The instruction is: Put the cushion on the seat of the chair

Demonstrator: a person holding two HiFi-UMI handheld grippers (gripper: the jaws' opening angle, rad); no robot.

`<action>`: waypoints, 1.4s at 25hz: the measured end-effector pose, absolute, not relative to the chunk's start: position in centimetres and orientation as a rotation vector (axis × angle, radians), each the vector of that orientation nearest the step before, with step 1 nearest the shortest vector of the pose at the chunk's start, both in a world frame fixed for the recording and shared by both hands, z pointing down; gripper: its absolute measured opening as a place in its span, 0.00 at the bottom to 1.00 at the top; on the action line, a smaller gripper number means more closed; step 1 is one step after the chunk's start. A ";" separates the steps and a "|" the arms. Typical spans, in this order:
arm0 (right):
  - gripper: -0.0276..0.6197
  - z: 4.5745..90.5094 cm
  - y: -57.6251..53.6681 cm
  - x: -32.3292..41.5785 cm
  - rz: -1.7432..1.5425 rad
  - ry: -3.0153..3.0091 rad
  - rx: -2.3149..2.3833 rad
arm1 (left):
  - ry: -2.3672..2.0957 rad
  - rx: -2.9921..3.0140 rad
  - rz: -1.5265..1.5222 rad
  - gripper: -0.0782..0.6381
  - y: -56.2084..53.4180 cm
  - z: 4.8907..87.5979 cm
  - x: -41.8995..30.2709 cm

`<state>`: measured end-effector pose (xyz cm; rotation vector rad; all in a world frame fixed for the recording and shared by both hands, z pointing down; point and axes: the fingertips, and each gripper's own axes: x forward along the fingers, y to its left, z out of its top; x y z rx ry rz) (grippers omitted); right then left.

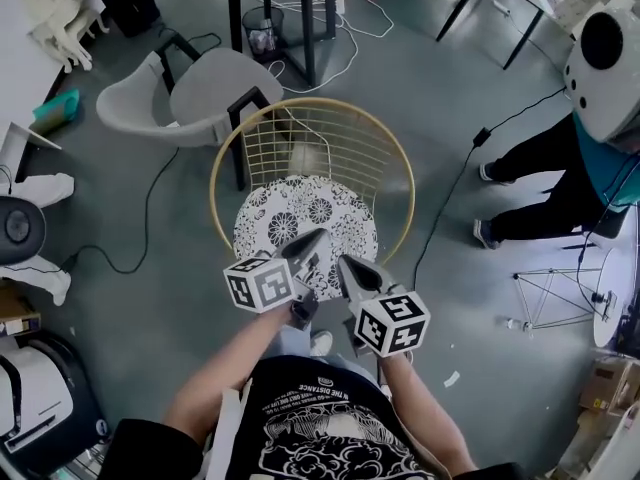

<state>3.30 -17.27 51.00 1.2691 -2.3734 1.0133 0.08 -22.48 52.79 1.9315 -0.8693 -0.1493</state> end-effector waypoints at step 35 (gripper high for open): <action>0.03 46.8 -9.0 4.6 0.963 -2.513 1.369 | -1.030 2.229 0.214 0.10 -9.9 48.9 1.4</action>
